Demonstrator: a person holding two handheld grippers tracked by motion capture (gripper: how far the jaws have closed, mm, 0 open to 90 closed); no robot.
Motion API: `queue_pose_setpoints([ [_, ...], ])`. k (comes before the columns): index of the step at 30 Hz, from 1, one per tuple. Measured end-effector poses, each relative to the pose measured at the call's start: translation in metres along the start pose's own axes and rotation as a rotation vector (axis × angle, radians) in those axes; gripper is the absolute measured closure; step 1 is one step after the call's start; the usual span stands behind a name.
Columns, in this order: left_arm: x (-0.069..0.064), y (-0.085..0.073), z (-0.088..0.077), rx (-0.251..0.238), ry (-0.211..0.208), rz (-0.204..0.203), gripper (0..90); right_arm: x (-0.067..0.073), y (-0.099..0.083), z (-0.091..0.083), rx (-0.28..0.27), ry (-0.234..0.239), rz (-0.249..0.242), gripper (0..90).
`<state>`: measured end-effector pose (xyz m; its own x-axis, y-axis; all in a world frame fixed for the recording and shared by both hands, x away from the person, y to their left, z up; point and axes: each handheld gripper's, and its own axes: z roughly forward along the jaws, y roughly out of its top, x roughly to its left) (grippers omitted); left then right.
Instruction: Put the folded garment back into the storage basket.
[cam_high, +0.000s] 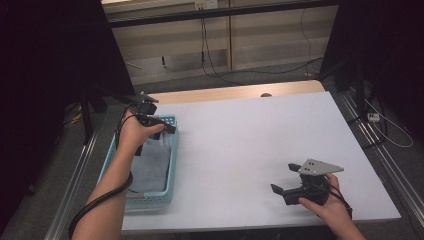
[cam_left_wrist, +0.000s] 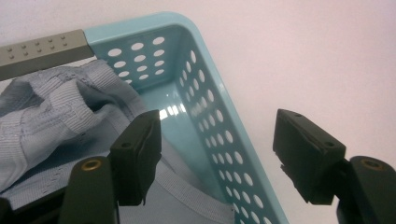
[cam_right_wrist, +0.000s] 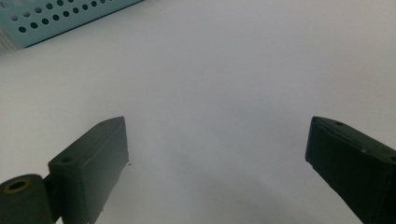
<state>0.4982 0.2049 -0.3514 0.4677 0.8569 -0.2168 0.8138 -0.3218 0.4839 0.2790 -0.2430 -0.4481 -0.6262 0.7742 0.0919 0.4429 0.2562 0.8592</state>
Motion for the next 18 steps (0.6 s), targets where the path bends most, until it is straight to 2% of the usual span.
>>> queue_pose_setpoints([
  [3, -0.001, 0.0, 0.0, -0.005, -0.002, -0.004, 31.0, 0.0, 0.0, 0.0, -0.002, -0.001, 0.001, 5.4],
  [18, -0.01, 0.0, -0.002, -0.008, -0.024, 0.024, 27.0, 0.0, 0.001, -0.001, -0.007, -0.003, -0.001, 5.4],
])
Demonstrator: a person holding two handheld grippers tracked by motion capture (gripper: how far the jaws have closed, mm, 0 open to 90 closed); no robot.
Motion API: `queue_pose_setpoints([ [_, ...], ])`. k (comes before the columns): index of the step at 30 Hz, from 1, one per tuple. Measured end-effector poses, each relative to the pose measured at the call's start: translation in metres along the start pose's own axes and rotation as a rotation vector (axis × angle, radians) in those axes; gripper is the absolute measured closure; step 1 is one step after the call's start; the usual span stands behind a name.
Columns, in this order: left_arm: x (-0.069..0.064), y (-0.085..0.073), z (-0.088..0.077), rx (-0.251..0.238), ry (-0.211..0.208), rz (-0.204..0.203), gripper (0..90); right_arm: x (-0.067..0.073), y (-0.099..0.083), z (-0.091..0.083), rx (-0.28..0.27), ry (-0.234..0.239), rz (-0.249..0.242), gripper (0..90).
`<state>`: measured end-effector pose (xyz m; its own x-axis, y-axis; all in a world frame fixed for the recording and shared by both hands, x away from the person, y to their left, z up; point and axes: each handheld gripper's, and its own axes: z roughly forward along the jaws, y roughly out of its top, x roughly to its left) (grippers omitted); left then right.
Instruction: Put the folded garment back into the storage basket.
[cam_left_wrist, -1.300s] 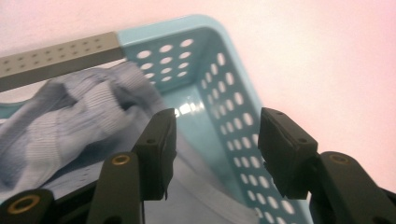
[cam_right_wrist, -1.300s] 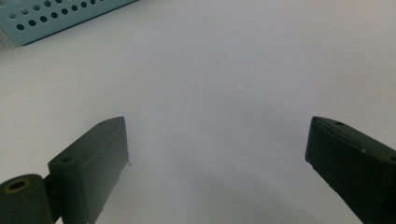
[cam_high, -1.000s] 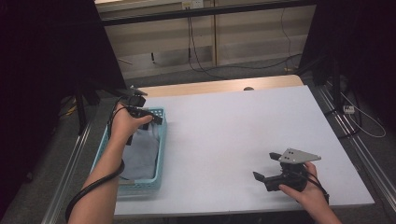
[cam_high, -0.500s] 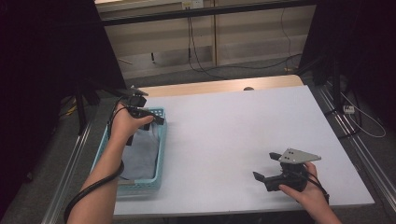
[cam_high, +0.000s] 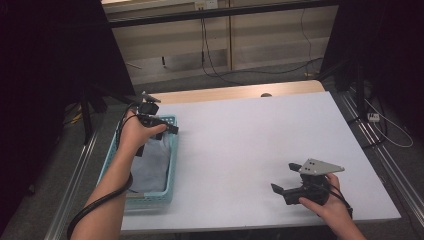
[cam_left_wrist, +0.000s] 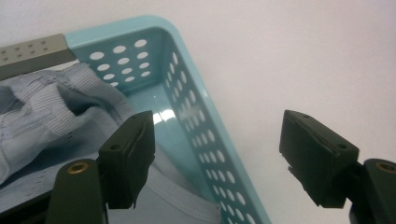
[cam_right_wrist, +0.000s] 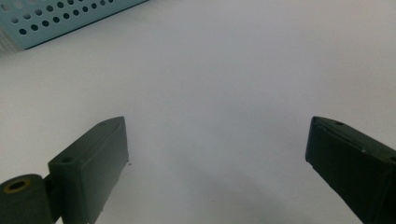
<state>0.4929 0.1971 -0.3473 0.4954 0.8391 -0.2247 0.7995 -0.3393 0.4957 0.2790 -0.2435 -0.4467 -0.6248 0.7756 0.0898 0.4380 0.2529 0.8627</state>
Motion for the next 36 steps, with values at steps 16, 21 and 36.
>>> queue_pose_setpoints([
  [16, -0.015, 0.0, -0.002, -0.005, -0.038, 0.054, 24.7, -0.002, 0.0, -0.001, -0.003, -0.003, 0.009, 5.4],
  [21, -0.025, 0.002, -0.004, -0.005, -0.052, 0.082, 23.9, -0.002, 0.0, -0.001, -0.003, -0.004, 0.01, 5.4],
  [36, -0.048, 0.003, -0.002, -0.01, -0.09, 0.14, 21.6, -0.006, -0.001, -0.004, -0.005, -0.01, 0.011, 5.2],
])
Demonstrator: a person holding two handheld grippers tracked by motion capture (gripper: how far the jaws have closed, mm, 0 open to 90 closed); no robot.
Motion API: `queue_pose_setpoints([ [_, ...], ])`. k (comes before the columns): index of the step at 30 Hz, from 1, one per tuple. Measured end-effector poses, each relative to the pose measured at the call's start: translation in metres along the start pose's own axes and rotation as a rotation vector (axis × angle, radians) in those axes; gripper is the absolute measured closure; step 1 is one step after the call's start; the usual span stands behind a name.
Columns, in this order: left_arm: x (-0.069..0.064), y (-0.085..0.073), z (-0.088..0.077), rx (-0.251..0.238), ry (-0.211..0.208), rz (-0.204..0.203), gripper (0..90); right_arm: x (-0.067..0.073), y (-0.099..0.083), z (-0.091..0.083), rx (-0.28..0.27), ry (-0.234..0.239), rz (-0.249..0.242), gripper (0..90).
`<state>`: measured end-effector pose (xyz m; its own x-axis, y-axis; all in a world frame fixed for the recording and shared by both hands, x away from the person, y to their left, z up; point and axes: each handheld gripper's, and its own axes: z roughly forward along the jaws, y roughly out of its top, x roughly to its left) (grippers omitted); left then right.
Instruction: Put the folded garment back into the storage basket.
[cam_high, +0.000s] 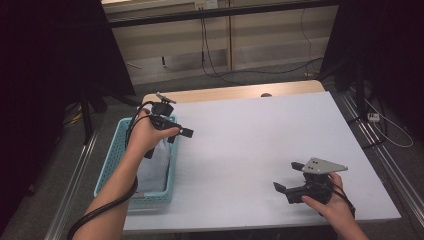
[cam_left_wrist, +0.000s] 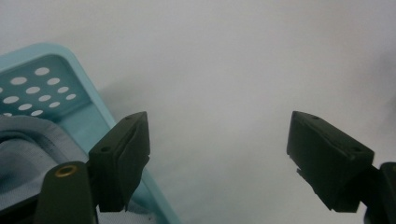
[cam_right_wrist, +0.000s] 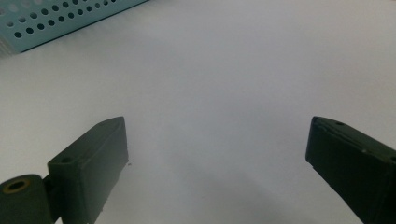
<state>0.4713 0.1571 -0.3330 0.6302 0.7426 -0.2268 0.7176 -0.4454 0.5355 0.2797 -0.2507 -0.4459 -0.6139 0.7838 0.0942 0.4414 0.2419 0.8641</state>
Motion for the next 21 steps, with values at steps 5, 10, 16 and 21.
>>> queue_pose_setpoints([
  [5, -0.006, 0.0, 0.002, 0.007, -0.017, 0.017, 21.0, -0.002, 0.0, -0.001, -0.003, -0.001, 0.006, 5.1],
  [10, -0.012, -0.001, 0.005, 0.008, -0.031, 0.03, 20.4, -0.003, -0.001, -0.001, 0.001, 0.001, 0.003, 5.1],
  [16, -0.023, -0.001, 0.01, 0.015, -0.061, 0.06, 19.4, -0.004, -0.001, -0.002, 0.0, -0.001, 0.006, 5.1],
  [21, -0.032, -0.001, 0.013, 0.02, -0.071, 0.087, 18.8, -0.005, -0.001, -0.003, 0.001, -0.001, 0.005, 5.0],
])
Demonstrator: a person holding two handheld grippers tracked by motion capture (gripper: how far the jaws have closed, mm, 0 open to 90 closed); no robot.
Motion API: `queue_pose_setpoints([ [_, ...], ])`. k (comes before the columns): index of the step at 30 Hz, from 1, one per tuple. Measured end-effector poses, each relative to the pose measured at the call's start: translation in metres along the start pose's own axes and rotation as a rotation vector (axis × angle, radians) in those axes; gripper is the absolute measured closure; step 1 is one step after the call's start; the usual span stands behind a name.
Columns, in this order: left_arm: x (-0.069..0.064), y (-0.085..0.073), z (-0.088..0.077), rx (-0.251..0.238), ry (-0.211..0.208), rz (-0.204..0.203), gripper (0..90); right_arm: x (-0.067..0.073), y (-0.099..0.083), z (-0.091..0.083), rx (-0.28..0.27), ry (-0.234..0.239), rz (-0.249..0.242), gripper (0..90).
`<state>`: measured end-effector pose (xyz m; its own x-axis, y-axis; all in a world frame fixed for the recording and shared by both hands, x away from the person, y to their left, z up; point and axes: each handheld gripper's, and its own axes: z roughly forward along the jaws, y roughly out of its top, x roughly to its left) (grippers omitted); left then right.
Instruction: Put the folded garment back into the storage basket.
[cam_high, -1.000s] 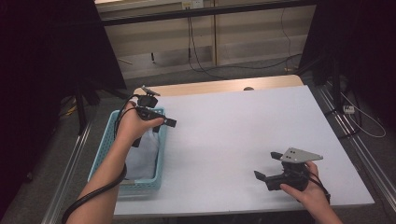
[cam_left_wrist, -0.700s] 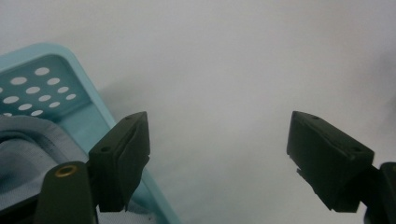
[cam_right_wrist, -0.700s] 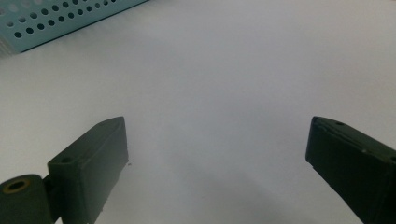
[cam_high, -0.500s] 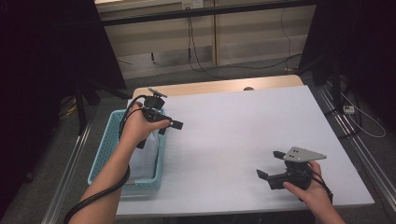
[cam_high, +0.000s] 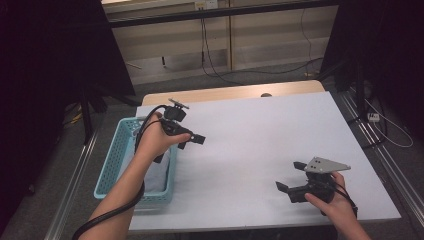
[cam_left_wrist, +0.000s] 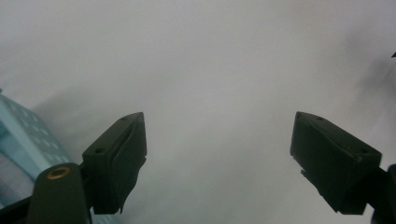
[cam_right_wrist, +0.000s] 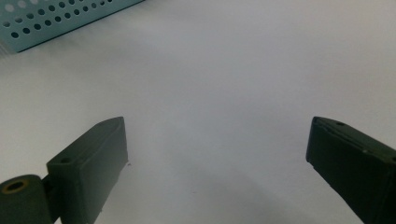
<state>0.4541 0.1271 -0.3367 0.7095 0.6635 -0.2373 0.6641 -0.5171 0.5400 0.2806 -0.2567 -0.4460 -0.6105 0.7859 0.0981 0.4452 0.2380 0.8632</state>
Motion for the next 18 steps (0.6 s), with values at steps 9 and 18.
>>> queue_pose_setpoints([
  [9, -0.01, 0.0, 0.006, 0.007, -0.023, 0.029, 18.2, 0.0, 0.0, -0.001, -0.001, 0.003, -0.002, 4.5],
  [18, -0.024, -0.004, 0.013, 0.004, -0.062, 0.054, 17.1, 0.0, 0.001, -0.001, -0.002, 0.006, -0.004, 4.1],
])
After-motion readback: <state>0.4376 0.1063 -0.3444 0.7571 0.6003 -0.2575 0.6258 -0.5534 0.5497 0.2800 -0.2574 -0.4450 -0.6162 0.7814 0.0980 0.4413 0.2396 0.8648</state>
